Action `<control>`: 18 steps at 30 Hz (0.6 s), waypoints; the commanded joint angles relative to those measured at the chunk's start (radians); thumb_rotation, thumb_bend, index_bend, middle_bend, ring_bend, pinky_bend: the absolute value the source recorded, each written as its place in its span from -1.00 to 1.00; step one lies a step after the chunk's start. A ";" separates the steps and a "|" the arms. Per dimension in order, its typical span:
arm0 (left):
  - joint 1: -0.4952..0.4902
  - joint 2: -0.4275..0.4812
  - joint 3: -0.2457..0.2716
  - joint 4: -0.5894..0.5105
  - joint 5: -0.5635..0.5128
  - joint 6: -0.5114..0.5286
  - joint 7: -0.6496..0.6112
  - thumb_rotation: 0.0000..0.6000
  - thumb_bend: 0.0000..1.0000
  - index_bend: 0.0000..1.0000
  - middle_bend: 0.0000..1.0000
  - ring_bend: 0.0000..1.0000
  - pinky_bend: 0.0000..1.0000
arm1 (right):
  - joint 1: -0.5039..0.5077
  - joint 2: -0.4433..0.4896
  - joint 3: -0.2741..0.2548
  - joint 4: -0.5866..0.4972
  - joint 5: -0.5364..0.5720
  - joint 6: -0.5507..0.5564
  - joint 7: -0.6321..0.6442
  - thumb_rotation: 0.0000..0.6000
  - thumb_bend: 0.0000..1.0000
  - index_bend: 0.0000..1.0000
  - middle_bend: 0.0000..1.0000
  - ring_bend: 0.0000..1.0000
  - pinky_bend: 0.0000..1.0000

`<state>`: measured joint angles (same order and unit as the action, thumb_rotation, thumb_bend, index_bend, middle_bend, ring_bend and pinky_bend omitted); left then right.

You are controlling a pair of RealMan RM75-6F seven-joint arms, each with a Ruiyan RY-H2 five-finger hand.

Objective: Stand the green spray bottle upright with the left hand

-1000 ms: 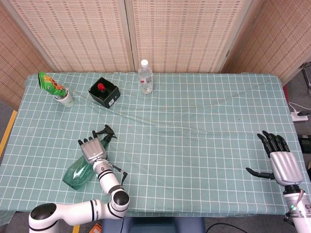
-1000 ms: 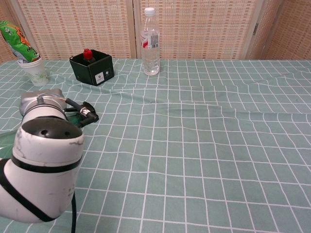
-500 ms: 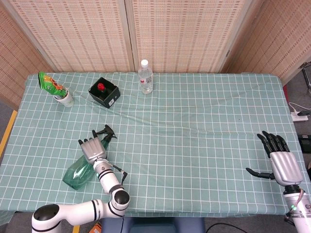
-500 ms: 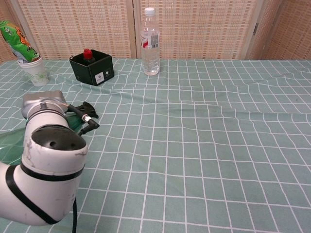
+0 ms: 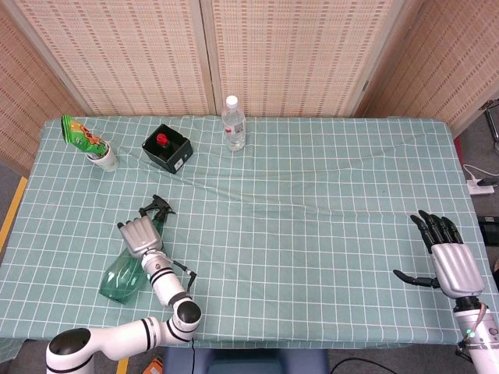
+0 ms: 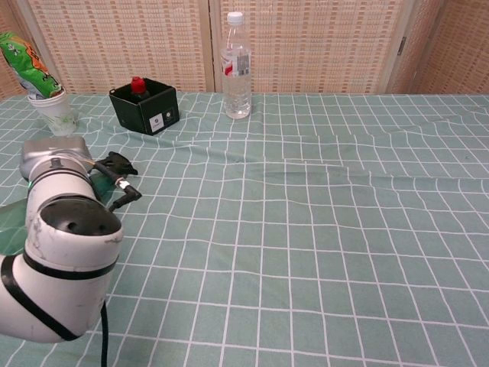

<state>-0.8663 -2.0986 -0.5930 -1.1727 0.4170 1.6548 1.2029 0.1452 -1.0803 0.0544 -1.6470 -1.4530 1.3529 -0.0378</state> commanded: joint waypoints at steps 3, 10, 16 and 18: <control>-0.006 0.037 -0.006 -0.061 0.053 0.020 -0.013 1.00 -0.40 -0.56 0.18 -0.20 -0.46 | 0.000 0.001 0.000 0.001 0.002 -0.001 0.002 1.00 -1.00 -1.00 -1.00 -1.00 -1.00; -0.013 0.170 -0.056 -0.291 0.155 0.100 -0.013 1.00 -0.39 -0.53 0.24 -0.14 -0.43 | 0.000 0.003 0.001 0.003 0.009 -0.004 0.008 1.00 -1.00 -1.00 -1.00 -1.00 -1.00; 0.039 0.255 -0.121 -0.469 0.170 0.134 -0.078 1.00 -0.39 -0.50 0.27 -0.11 -0.40 | -0.006 0.002 0.002 0.003 0.011 0.005 0.007 1.00 -1.00 -1.00 -1.00 -1.00 -1.00; 0.089 0.307 -0.167 -0.589 0.132 0.128 -0.113 1.00 -0.39 -0.49 0.29 -0.09 -0.39 | -0.009 -0.001 0.001 0.003 0.009 0.013 0.003 1.00 -1.00 -1.00 -1.00 -1.00 -1.00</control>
<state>-0.8427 -1.8710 -0.6812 -1.6068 0.5702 1.7653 1.1579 0.1377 -1.0798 0.0558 -1.6437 -1.4434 1.3643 -0.0337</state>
